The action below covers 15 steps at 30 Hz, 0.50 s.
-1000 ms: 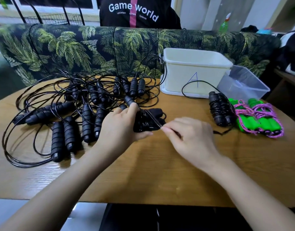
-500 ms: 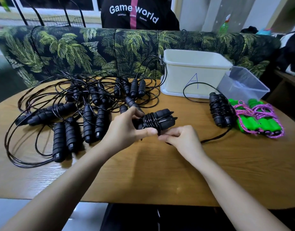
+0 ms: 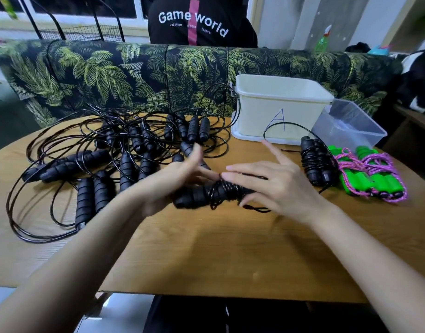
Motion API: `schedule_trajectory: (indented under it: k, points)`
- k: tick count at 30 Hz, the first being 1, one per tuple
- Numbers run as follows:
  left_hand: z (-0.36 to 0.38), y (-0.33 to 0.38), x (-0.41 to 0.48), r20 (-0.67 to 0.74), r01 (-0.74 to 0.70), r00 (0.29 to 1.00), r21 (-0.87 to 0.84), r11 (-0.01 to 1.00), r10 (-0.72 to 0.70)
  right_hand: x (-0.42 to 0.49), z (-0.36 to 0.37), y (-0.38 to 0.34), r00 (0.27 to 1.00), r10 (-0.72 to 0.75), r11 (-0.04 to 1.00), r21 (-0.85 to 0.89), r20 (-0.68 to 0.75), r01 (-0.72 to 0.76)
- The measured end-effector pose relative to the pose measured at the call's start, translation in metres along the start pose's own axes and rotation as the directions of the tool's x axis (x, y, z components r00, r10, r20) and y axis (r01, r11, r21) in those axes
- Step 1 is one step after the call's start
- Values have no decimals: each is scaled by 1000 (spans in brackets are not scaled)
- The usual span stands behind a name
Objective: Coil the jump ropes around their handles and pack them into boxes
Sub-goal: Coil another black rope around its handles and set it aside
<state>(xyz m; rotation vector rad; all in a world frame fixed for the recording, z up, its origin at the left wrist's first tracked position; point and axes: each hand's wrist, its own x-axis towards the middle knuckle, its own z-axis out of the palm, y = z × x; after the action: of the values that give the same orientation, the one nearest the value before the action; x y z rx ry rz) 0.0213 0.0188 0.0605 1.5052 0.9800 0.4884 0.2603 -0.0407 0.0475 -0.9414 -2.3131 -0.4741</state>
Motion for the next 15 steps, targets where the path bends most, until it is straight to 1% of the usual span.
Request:
schedule_trajectory:
  k: [1, 2, 3, 4, 5, 6, 7, 8, 9, 10, 12, 13, 15]
  points:
    - [-5, 1, 0, 43, 49, 998, -146, 988, -43, -2, -1, -1, 997, 78, 996, 44, -29, -77]
    - [-7, 3, -3, 79, 67, 996, -300, 952, -45, -3, 0, -3, 980, 188, 978, 108, -65, -181]
    - [-7, 4, -1, 81, 58, 996, -420, 905, -26, -2, 1, -8, 943, 317, 937, 184, -100, -296]
    - [-1, 2, 2, 49, 16, 999, -475, 880, 8, -1, 3, -13, 887, 446, 876, 264, -122, -404]
    - [9, 0, 4, -18, -51, 999, -482, 875, 48, 1, 6, -20, 819, 558, 803, 337, -134, -492]
    - [21, -4, 8, -115, -132, 989, -452, 882, 89, 3, 10, -26, 748, 648, 729, 400, -141, -556]
    - [34, -9, 11, -210, -207, 969, -423, 882, 127, 4, 13, -31, 678, 720, 659, 451, -148, -601]
    - [45, -15, 15, -268, -281, 945, -381, 881, 186, 5, 18, -33, 605, 782, 588, 501, -150, -635]
    - [55, -20, 18, -277, -339, 928, -344, 876, 250, 6, 22, -35, 532, 835, 511, 558, -141, -654]
    - [63, -25, 20, -248, -368, 921, -311, 876, 299, 5, 27, -35, 466, 877, 434, 615, -120, -659]
    - [69, -31, 27, -228, -379, 916, -219, 899, 331, 2, 34, -36, 365, 929, 299, 700, -58, -649]
    - [70, -32, 30, -244, -386, 908, -171, 907, 340, 0, 37, -37, 333, 942, 250, 732, -33, -634]
    - [68, -36, 38, -262, -411, 889, -100, 906, 375, -3, 41, -37, 299, 954, 184, 773, 7, -606]
